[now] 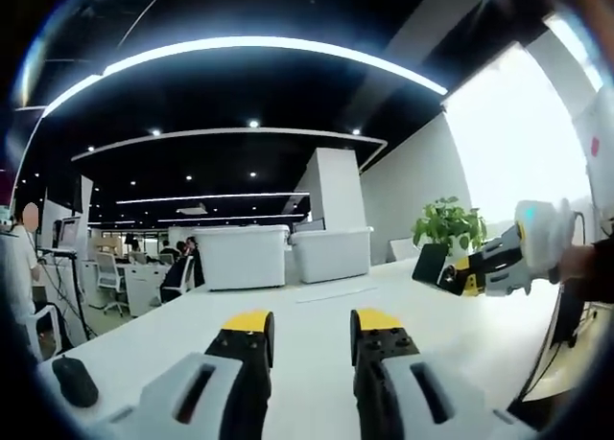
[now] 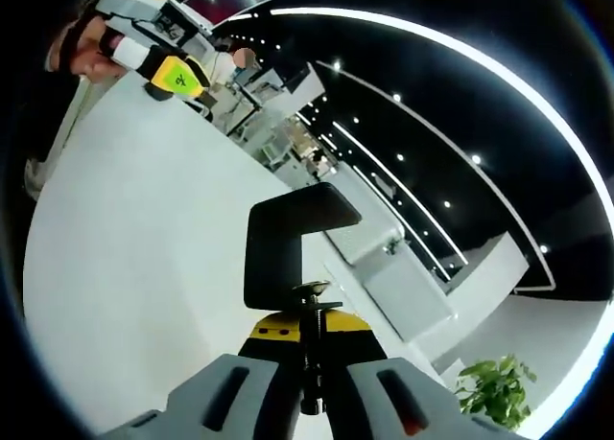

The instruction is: Clamp the fixed fixture on the desktop, loosen the retaining clip, secure it to the edge of the desk, and tighten the retaining clip.

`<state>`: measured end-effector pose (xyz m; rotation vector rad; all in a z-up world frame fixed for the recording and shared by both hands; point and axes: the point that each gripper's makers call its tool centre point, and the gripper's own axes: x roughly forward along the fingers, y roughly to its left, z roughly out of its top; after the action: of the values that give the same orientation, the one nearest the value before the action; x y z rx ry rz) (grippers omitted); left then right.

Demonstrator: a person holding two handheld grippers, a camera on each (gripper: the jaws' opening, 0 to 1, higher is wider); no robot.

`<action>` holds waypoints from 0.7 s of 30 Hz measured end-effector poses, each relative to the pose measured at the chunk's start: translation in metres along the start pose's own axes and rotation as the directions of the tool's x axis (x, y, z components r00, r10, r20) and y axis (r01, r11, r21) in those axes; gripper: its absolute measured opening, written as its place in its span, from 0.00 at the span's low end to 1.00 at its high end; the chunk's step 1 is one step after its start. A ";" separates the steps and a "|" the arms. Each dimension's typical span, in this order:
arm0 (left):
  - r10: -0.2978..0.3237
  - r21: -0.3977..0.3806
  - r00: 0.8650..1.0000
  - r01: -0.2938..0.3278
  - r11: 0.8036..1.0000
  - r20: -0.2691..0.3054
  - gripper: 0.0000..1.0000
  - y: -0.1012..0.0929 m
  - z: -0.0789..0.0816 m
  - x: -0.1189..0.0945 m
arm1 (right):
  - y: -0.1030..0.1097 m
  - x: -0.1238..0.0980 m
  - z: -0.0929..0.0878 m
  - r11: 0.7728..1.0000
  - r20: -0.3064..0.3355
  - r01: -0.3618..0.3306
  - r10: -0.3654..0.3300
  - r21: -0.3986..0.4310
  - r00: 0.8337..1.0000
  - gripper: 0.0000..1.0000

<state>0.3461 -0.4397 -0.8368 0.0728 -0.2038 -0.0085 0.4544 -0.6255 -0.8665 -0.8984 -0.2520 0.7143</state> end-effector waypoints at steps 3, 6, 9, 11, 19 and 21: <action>0.000 0.003 1.000 0.000 1.000 0.007 0.32 -0.001 0.001 -0.002 | 0.001 -0.004 0.002 1.000 0.003 0.000 0.000 0.000 1.000 0.03; 0.001 0.000 1.000 -0.001 1.000 0.002 0.32 -0.001 0.000 -0.006 | 0.003 -0.010 0.006 1.000 0.014 0.002 -0.002 0.002 1.000 0.03; 0.008 -0.007 1.000 -0.008 1.000 -0.003 0.32 0.000 -0.001 -0.010 | 0.005 -0.016 0.013 1.000 0.032 0.003 -0.003 -0.019 0.999 0.03; 0.008 -0.009 1.000 -0.008 1.000 -0.009 0.32 -0.001 -0.002 -0.013 | 0.006 -0.020 0.016 1.000 0.037 0.004 -0.004 -0.017 0.999 0.03; -0.002 -0.004 1.000 0.002 1.000 -0.022 0.32 -0.008 0.001 -0.027 | 0.014 -0.039 0.018 1.000 0.040 0.011 -0.012 0.011 0.999 0.03; -0.002 -0.004 1.000 0.002 1.000 -0.018 0.32 -0.010 0.003 -0.031 | 0.018 -0.045 0.019 1.000 0.041 0.008 -0.008 0.014 0.999 0.03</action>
<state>0.3154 -0.4489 -0.8412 0.0689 -0.1860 -0.0101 0.4037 -0.6360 -0.8650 -0.8699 -0.2863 0.7267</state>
